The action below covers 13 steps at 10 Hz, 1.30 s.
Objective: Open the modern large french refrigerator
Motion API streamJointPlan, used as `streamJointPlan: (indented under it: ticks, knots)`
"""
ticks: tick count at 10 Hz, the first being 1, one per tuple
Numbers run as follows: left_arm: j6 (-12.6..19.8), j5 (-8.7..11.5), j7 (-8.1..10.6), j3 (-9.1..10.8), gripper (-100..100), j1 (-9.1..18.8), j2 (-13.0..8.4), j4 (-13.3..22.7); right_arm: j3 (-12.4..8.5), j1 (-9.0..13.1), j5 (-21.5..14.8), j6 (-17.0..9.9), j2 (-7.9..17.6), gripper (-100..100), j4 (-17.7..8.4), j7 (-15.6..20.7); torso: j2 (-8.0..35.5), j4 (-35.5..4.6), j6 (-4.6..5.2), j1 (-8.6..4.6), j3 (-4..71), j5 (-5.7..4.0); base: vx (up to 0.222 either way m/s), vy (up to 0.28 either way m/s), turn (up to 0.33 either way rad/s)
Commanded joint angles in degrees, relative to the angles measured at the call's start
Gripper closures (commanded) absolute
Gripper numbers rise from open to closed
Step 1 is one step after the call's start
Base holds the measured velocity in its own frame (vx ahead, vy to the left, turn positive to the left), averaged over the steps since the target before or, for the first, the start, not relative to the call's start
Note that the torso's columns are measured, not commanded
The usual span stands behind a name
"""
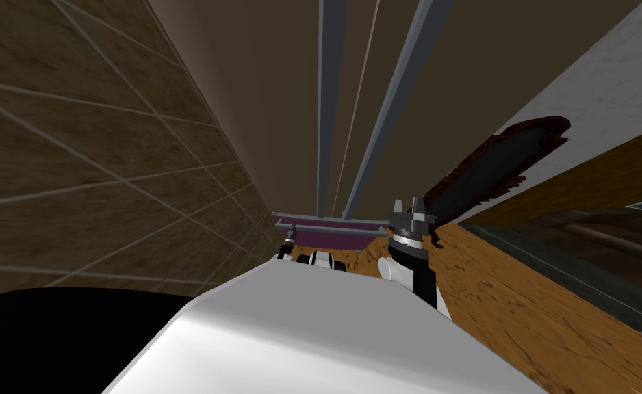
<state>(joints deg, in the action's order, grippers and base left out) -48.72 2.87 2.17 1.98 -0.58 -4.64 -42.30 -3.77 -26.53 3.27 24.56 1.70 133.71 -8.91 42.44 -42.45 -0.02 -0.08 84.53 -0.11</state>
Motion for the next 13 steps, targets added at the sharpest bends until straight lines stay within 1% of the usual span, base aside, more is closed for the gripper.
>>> streamJointPlan:
  ticks: [1, 4, 5, 7, 10, 11, 12, 13]
  knots:
    - [0.6, -0.1, 0.25, -0.17, 100, 0.3, -0.2, -0.8, 0.0, 0.0, 0.0, 0.0, 0.0, 0, 0.0, 0.0, 0.5, -0.1, -0.03, -0.15, -0.3, -0.08, -0.161, -0.023, 0.025]
    - [1.3, -0.2, 0.56, -0.39, 100, 0.6, -0.5, -1.8, 0.0, 0.0, 0.0, 0.0, 0.0, 0, 0.0, 0.0, 0.4, -0.2, 0.05, -0.27, -0.2, -0.14, -0.194, -0.029, 0.028]
    - [2.2, -0.2, 0.48, -0.42, 100, -0.3, -0.4, -2.0, 0.0, 0.0, 0.0, 0.0, 0.0, 0, 0.0, 0.0, 0.4, -0.3, 0.03, -0.22, -0.2, -0.2, -0.107, -0.003, 0.0]
    - [2.2, -0.3, 0.79, -0.77, 100, -0.8, -0.6, -2.8, 0.0, 0.0, 0.0, 0.0, 0.0, 0, 0.0, 0.0, 0.0, -0.1, -0.01, -0.16, 0.0, -0.15, -0.147, -0.009, 0.023]
    - [1.7, -0.5, 1.18, -1.2, 100, -1.2, -0.9, -4.2, 0.0, 0.0, 0.0, 0.0, 0.0, 0, 0.0, 0.0, 0.4, -0.2, -0.03, -0.18, -0.2, -0.16, -0.209, -0.02, 0.019]
    - [1.7, -0.5, 1.18, -1.2, 100, -1.2, -0.9, -4.2, 0.0, 0.0, 0.0, 0.0, 0.0, 0, 0.0, 0.0, 0.4, -0.2, -0.02, -0.2, -0.2, -0.16, -0.158, -0.016, 0.006]
    - [2.1, -0.5, 1.2, -1.23, 100, -1.4, -0.8, -3.1, 0.0, 0.0, 0.0, 0.0, 0.0, 0, 0.0, 0.0, 0.2, -0.3, -0.01, -0.19, -0.1, -0.25, -0.054, -0.005, -0.002]
    - [2.2, -0.6, 1.44, -1.51, 100, -1.9, -1.0, -3.9, 0.0, 0.0, 0.0, 0.0, 0.0, 0, 0.0, 0.0, -0.1, -0.3, 0.0, -0.2, 0.1, -0.24, -0.118, -0.013, 0.024]
